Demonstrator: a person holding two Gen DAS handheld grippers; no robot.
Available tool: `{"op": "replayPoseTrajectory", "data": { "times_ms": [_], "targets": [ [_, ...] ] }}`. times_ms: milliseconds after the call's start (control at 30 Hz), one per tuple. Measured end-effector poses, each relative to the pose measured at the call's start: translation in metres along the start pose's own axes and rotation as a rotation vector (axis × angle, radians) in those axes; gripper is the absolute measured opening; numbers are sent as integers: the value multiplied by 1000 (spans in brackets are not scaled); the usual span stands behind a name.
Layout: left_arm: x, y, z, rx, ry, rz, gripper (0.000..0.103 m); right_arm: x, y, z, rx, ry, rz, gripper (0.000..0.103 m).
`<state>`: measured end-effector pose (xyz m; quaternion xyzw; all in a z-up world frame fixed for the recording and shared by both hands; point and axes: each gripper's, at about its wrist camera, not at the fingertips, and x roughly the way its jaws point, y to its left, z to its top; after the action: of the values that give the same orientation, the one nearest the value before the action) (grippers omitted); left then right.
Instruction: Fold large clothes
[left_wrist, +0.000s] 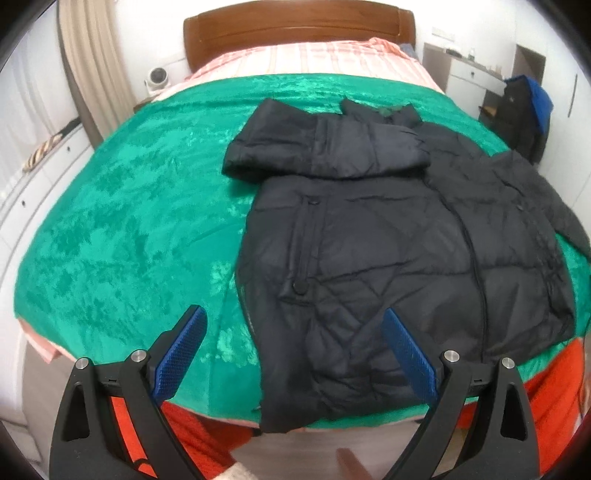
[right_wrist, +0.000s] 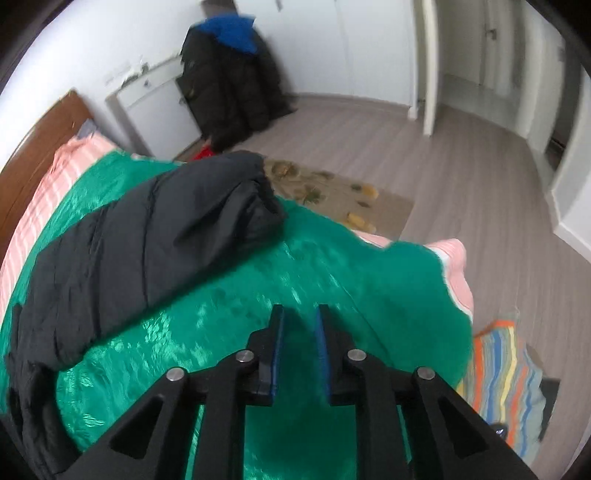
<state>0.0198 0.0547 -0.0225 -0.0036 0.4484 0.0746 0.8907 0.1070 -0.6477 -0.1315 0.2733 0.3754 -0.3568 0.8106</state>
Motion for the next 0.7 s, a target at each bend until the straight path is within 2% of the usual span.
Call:
{"op": "replayPoseTrajectory", "data": {
  "times_ms": [33, 67, 100, 167, 200, 267, 333, 400, 467, 533, 700],
  "targets": [
    [0, -4, 4, 6, -2, 9, 97, -8, 4, -3, -3, -37, -26, 43],
    [-1, -7, 5, 8, -4, 12, 97, -19, 7, -8, 9, -75, -40, 73],
    [0, -11, 6, 11, -3, 13, 97, -36, 12, -18, 33, -129, -25, 89],
    [3, -22, 9, 23, 5, 12, 97, -67, 27, -35, 51, -243, 33, 90],
    [5, -27, 9, 28, 11, 11, 97, -81, 37, -48, 26, -297, 65, 95],
    [8, -39, 10, 47, 31, -1, 97, -97, 61, -73, -72, -374, 133, 100],
    [8, -52, 10, 76, 35, -17, 97, -105, 78, -101, -205, -421, 189, 100],
    [6, -60, 9, 102, 25, -22, 97, -103, 97, -112, -305, -432, 211, 100],
    [4, -68, 7, 125, 22, -25, 97, -108, 106, -115, -337, -464, 236, 100],
    [7, -73, 5, 134, 41, -36, 97, -111, 104, -115, -330, -493, 252, 100],
    [13, -84, 0, 116, 97, -97, 97, -96, 94, -108, -288, -439, 267, 100]
  ]
}}
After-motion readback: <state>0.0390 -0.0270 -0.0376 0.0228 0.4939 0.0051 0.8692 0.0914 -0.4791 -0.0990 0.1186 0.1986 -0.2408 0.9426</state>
